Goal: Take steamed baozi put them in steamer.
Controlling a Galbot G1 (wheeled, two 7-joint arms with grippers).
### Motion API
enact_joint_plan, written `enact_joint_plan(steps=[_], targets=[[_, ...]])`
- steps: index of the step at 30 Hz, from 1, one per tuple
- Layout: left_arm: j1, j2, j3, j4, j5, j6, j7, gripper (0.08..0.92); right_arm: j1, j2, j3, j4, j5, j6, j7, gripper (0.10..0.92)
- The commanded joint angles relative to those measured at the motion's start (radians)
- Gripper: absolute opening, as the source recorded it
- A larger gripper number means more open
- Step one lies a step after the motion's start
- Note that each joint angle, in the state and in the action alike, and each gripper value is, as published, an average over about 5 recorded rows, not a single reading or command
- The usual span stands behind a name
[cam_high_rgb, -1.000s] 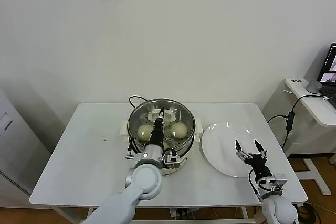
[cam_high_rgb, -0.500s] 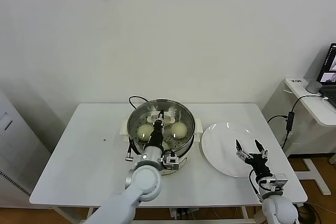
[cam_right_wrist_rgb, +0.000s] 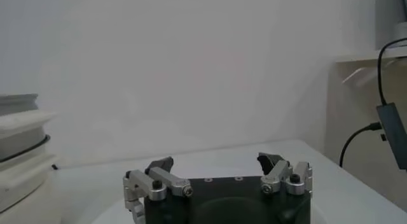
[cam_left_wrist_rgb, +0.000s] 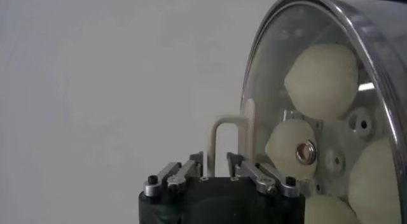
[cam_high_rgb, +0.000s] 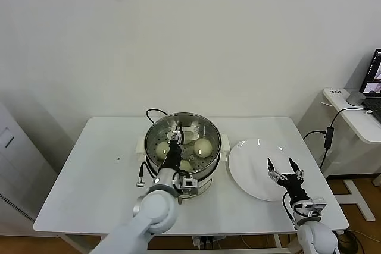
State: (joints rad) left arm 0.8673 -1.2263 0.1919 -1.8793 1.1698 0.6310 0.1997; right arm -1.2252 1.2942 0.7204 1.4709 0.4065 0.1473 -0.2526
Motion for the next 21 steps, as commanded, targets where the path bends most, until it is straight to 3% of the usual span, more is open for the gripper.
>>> enact_joint_plan(steps=[1, 4, 8, 11, 15, 21], targets=[[0.074, 0.165, -0.22, -0.358, -0.671, -0.176, 0.133, 0.548, 0.001, -0.005, 0.0, 0.009, 0.008, -0.02, -0.018, 0.823], [0.069, 0.19, -0.358, -0.404, -1.067, -0.185, 0.091, 0.634, 0.002, -0.002, -0.006, 0.019, 0.011, -0.041, -0.011, 0.823], [0.083, 0.143, -0.591, -0.415, -1.581, -0.145, -0.085, 0.752, 0.005, -0.003, -0.012, 0.032, 0.006, -0.036, -0.005, 0.823], [0.112, 0.095, -0.764, -0.361, -1.802, -0.112, -0.224, 0.807, 0.005, -0.009, -0.008, 0.042, -0.034, -0.033, 0.007, 0.823], [0.181, 0.101, -0.91, -0.219, -1.85, -0.122, -0.267, 0.822, 0.005, -0.01, -0.003, 0.051, -0.047, -0.049, 0.025, 0.823], [0.309, 0.158, -0.931, 0.029, -1.665, -0.23, -0.197, 0.823, -0.007, -0.005, -0.002, 0.078, -0.048, -0.076, 0.027, 0.823]])
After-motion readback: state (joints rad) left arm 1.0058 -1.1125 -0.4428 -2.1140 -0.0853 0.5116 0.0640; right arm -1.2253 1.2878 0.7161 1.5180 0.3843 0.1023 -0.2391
